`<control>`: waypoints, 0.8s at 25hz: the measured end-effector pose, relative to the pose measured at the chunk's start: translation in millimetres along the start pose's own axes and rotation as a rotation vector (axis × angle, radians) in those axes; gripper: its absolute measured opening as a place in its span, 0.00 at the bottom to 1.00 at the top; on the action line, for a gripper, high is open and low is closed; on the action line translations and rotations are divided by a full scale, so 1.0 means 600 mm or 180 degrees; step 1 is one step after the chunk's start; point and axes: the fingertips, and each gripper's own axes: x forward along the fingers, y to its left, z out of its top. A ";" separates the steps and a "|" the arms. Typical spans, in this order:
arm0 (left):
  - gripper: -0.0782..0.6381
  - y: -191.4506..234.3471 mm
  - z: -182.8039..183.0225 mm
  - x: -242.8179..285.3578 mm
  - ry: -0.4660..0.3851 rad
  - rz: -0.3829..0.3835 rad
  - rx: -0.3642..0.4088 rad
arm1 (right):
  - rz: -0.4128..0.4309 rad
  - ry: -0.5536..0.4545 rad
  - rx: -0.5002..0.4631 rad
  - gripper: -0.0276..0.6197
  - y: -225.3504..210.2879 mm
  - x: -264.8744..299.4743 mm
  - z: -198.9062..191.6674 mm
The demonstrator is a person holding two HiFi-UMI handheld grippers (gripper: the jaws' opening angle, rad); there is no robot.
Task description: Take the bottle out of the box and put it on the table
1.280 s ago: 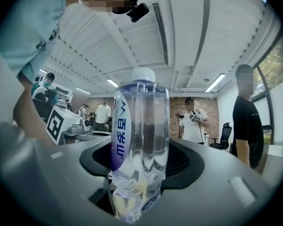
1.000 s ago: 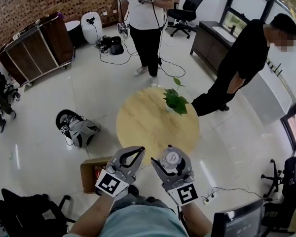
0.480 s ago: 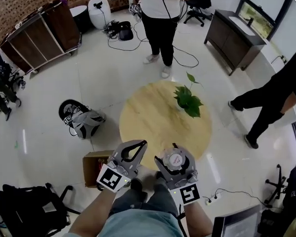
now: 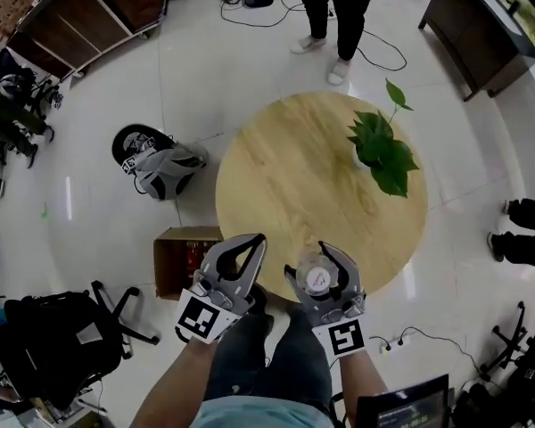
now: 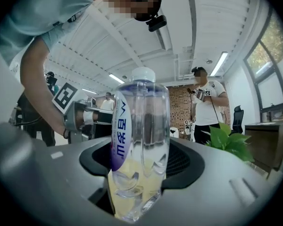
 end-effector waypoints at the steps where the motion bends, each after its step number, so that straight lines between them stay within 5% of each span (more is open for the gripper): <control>1: 0.12 0.000 -0.015 0.004 0.0032 -0.0002 -0.0014 | 0.0018 0.0042 0.0005 0.48 -0.005 0.004 -0.020; 9: 0.12 0.004 -0.079 0.013 0.0142 0.0033 -0.0110 | 0.0013 0.0074 0.0125 0.49 -0.032 0.022 -0.107; 16: 0.12 0.002 -0.088 0.011 0.0194 0.0053 -0.0112 | 0.0111 -0.0018 -0.0005 0.53 -0.029 0.027 -0.107; 20: 0.12 0.004 -0.072 0.007 0.0168 0.0084 -0.0087 | 0.0103 -0.0193 -0.0127 0.65 -0.036 0.020 -0.073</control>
